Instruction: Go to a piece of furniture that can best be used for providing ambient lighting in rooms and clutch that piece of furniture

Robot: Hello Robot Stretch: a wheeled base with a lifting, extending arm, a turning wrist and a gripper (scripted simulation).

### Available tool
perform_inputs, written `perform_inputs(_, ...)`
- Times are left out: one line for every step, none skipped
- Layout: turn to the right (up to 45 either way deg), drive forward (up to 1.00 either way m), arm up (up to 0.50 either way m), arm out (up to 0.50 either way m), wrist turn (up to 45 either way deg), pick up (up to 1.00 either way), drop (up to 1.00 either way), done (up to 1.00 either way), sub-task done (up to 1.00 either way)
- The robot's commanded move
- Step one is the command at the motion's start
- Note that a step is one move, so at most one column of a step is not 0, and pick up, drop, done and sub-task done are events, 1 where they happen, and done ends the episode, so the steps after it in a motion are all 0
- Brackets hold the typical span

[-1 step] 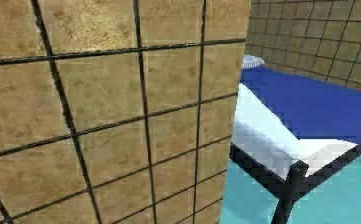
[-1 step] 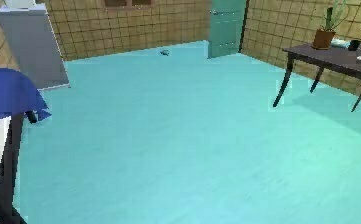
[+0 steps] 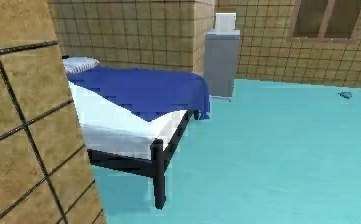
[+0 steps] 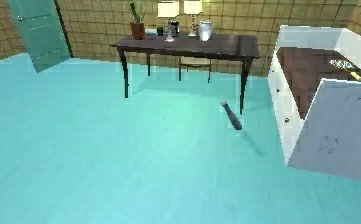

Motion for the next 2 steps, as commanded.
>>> perform_inputs(45.0, 0.00, 0.00, 0.00, 0.0, 0.00, 0.00, 0.00, 0.00)
perform_inputs(0.0, 1.00, 0.00, 0.00, 0.0, 0.00, 0.00, 0.00, 0.00)
